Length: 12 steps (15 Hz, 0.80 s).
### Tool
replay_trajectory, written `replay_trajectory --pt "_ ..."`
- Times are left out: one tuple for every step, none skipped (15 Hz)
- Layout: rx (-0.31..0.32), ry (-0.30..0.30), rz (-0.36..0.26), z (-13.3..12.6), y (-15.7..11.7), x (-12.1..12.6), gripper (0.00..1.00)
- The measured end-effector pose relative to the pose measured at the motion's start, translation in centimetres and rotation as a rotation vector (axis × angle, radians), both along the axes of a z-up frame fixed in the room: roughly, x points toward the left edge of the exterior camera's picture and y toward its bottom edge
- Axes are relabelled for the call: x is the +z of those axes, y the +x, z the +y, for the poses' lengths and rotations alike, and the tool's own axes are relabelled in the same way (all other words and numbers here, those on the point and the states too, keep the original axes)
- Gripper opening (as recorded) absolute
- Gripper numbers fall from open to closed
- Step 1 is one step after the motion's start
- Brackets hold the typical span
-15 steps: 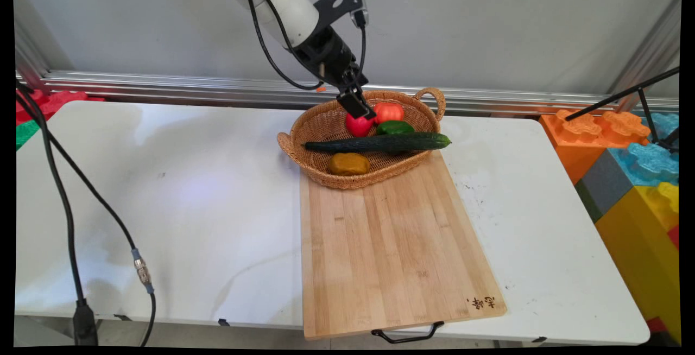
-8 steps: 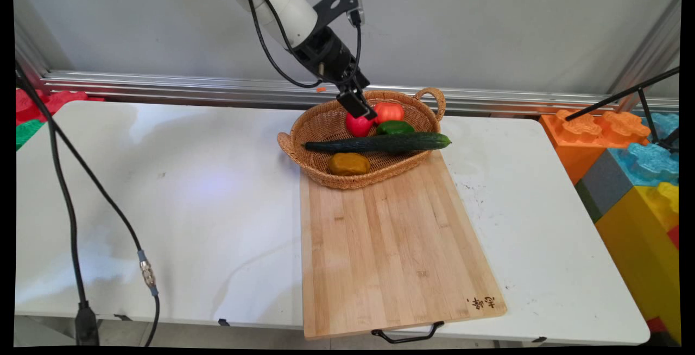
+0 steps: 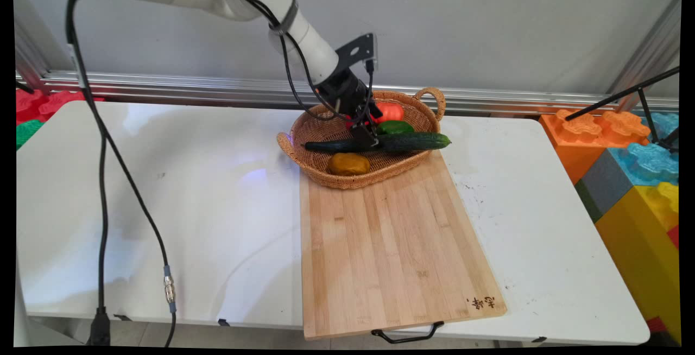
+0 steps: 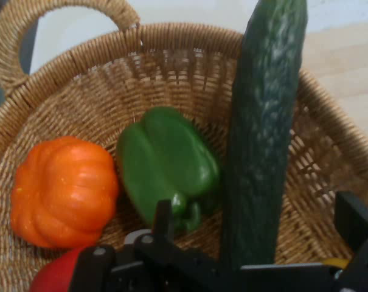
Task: Pick up the cucumber from the vegetable basket, then place the picked object on the cutting board
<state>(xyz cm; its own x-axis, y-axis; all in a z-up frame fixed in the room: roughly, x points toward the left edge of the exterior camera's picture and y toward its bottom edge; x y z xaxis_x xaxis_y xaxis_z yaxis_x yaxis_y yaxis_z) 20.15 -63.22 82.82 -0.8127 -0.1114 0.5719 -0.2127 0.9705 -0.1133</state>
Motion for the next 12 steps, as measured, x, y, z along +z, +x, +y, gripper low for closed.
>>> replay_trajectory --pt "-0.004 -0.001 -0.005 -0.3 -0.1 -0.7 1.00" --pt "-0.007 -0.001 -0.009 -0.5 -0.2 -1.2 1.00" --pt "-0.010 -0.001 -0.012 -0.6 -0.3 -1.5 1.00" --pt "-0.014 -0.001 -0.015 -0.7 -0.4 -1.9 1.00" --pt "-0.018 -0.001 -0.017 -0.8 -0.5 -2.2 1.00" --pt "-0.022 -0.001 -0.020 -0.9 -0.5 -2.5 0.00" --pt "-0.032 -0.003 -0.025 -1.0 -0.6 -2.9 0.00" --pt "-0.039 -0.004 -0.028 -1.0 -0.8 -3.2 0.00" --pt "-0.042 -0.005 -0.030 -1.0 -0.8 -3.4 0.00" --pt "-0.046 -0.005 -0.031 -1.0 -0.9 -3.5 0.00" --pt "-0.047 -0.007 -0.032 -0.9 -0.9 -3.6 0.00" --pt "-0.046 -0.011 -0.032 -0.8 -0.9 -3.5 0.00"
